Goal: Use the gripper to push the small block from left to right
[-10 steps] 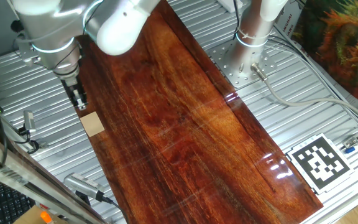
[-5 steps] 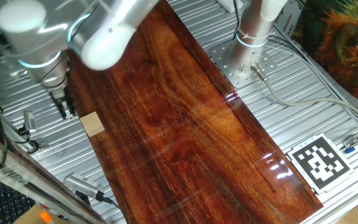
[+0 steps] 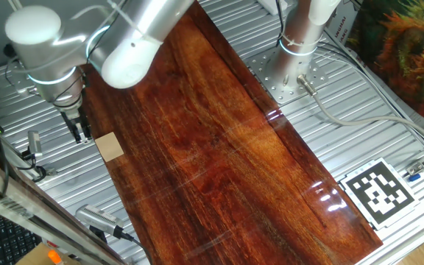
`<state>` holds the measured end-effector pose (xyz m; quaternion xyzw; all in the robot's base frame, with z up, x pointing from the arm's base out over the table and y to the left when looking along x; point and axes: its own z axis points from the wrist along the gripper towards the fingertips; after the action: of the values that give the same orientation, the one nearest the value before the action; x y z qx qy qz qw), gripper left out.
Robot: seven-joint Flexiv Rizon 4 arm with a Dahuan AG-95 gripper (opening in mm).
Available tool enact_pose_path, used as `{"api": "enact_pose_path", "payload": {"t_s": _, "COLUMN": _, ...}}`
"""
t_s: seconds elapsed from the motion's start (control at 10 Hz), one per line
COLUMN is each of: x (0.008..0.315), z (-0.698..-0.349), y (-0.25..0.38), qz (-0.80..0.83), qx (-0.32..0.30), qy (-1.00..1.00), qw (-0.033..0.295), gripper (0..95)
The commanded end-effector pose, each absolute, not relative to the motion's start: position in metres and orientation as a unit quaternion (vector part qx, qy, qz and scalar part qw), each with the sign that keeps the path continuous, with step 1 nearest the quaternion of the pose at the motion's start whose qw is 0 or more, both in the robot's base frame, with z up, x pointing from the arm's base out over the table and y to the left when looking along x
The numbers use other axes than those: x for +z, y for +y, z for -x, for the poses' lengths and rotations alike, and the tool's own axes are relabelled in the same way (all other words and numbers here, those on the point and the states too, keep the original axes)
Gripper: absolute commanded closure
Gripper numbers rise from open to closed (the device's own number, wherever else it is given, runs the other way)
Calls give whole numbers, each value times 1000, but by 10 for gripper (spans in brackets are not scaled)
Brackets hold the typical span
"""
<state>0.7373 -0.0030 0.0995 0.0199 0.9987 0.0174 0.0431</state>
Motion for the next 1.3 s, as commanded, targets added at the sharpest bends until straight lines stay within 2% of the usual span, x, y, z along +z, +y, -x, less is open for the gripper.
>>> {"api": "enact_pose_path", "payload": {"t_s": 0.1, "x": 93, "z": -738, "y": -4, "qz": -24, "qx": 17, "qy": 999, "qw": 43, "gripper": 950}}
{"api": "enact_pose_path", "payload": {"t_s": 0.5, "x": 82, "z": -743, "y": -4, "qz": -21, "qx": 15, "qy": 999, "qw": 43, "gripper": 950}}
{"api": "enact_pose_path", "payload": {"t_s": 0.8, "x": 61, "z": -743, "y": -6, "qz": -18, "qx": 15, "qy": 999, "qw": 46, "gripper": 950}}
{"api": "enact_pose_path", "payload": {"t_s": 1.3, "x": 51, "z": -746, "y": -5, "qz": -16, "qx": 13, "qy": 999, "qw": 47, "gripper": 950}}
